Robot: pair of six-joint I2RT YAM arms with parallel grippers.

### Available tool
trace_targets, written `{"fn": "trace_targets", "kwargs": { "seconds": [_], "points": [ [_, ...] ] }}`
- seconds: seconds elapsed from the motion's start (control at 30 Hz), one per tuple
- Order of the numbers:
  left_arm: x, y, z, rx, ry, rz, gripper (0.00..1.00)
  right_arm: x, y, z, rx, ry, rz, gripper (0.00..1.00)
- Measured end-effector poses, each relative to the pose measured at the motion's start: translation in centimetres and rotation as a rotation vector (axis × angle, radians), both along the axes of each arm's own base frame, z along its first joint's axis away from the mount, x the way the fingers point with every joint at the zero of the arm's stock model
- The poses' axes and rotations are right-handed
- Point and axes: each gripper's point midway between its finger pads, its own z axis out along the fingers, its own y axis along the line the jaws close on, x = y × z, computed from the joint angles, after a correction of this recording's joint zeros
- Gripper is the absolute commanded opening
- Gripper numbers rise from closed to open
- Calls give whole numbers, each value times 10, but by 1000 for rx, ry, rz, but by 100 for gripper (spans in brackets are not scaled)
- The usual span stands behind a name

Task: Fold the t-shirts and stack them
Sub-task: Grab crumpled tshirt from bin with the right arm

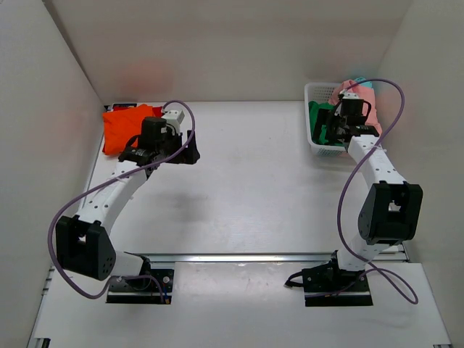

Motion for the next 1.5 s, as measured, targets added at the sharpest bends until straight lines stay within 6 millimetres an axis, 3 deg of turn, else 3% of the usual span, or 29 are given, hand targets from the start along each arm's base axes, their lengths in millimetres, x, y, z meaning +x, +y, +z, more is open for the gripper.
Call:
{"fn": "trace_targets", "kwargs": {
  "seconds": [0.3, 0.33, 0.37, 0.4, 0.43, 0.47, 0.5, 0.53, 0.57, 0.6, 0.73, 0.87, 0.93, 0.97, 1.0, 1.13, 1.23, 1.27, 1.37, 1.47, 1.5],
  "points": [
    [-8, 1, -1, -22, -28, -14, 98, -4, -2, -6, 1, 19, -5, 99],
    [-11, 1, 0, -29, -35, -19, 97, -4, -3, -6, -2, 24, -7, 88],
    [-13, 1, 1, -44, -39, -27, 73, -1, -5, -4, -9, 25, -8, 64],
    [-14, 0, 2, -75, -34, -31, 43, 3, -8, -3, -19, 25, -6, 50],
    [-15, 1, 4, -113, -30, -33, 22, 10, -10, -1, -27, 22, -7, 22],
    [-13, 5, 5, -137, -26, -29, 16, 18, -13, 0, -32, 21, -11, 8],
    [-11, 9, 4, -155, -24, -20, 18, 28, -16, 2, -35, 15, -15, 8],
    [-8, 15, 3, -162, -23, -4, 42, 39, -19, 2, -39, 10, -22, 17],
    [-6, 18, 0, -161, -23, 7, 49, 49, -23, 2, -40, 7, -31, 44],
    [-6, 18, -2, -163, -22, 7, 51, 59, -28, 0, -41, 5, -42, 51],
    [-10, 9, -12, -179, -10, -7, 56, 84, -46, -21, -58, 33, -62, 60],
    [-10, 15, -18, -179, -1, 11, 56, 109, -56, -55, -43, 89, -70, 61],
    [-8, 18, -18, -178, -7, 21, 56, 121, -57, -76, -30, 121, -62, 60],
    [-6, 19, -17, -178, -12, 24, 56, 123, -57, -87, -25, 147, -59, 39],
    [-6, 19, -17, -178, -15, 25, 56, 126, -56, -96, -28, 169, -50, 0],
    [-6, 19, -20, -180, -14, 27, 55, 132, -52, -114, -28, 230, -52, 0],
    [-6, 18, -19, -194, -12, 36, 46, 134, -52, -91, -61, 220, -65, 0],
    [-9, 17, -19, -221, -15, 52, 40, 134, -48, -45, -88, 147, -73, 0],
    [-21, 11, -18, -284, -22, 62, 45, 118, -27, 33, -64, 0, -48, 0],
    [-43, -1, -15, -342, -25, 45, 48, 69, 12, 144, -48, -214, 16, 0],
    [-49, -5, -11, -360, -36, 38, 49, 46, 35, 197, -42, -335, 55, 0]
  ]
}}
